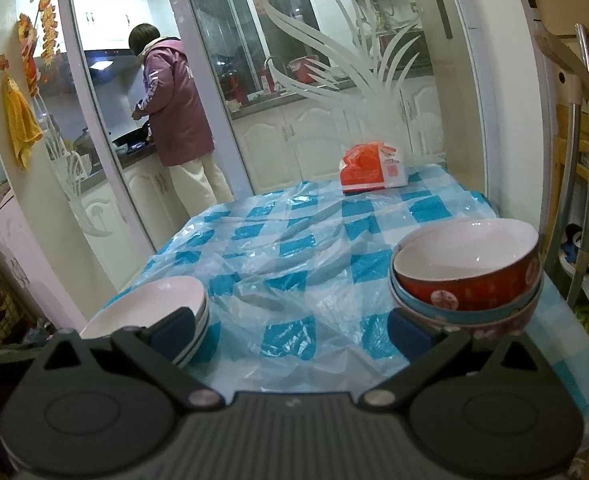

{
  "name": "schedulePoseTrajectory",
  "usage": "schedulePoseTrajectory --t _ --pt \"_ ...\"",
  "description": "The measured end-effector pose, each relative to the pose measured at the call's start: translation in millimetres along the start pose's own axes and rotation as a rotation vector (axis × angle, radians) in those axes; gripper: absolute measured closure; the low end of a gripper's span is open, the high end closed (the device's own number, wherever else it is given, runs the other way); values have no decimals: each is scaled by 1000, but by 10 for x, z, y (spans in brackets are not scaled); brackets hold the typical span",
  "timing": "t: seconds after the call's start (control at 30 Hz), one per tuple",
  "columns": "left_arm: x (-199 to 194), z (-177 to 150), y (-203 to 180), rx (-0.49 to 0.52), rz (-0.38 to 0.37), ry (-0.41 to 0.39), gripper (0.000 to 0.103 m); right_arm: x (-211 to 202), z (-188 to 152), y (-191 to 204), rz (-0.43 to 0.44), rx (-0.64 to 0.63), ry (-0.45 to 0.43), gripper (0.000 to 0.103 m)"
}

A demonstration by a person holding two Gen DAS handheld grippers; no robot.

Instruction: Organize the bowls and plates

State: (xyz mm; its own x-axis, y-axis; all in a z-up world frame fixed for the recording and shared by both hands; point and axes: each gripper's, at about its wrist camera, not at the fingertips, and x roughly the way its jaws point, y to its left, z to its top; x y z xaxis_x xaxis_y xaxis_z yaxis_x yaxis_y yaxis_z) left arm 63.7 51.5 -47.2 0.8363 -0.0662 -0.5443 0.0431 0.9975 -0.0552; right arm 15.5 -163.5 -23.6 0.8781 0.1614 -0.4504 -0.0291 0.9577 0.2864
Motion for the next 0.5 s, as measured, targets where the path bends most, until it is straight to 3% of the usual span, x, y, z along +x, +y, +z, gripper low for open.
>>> schedulePoseTrajectory --t 0.5 --pt "69 12 -20 3 -56 -4 0 28 -18 -88 17 20 0 1"
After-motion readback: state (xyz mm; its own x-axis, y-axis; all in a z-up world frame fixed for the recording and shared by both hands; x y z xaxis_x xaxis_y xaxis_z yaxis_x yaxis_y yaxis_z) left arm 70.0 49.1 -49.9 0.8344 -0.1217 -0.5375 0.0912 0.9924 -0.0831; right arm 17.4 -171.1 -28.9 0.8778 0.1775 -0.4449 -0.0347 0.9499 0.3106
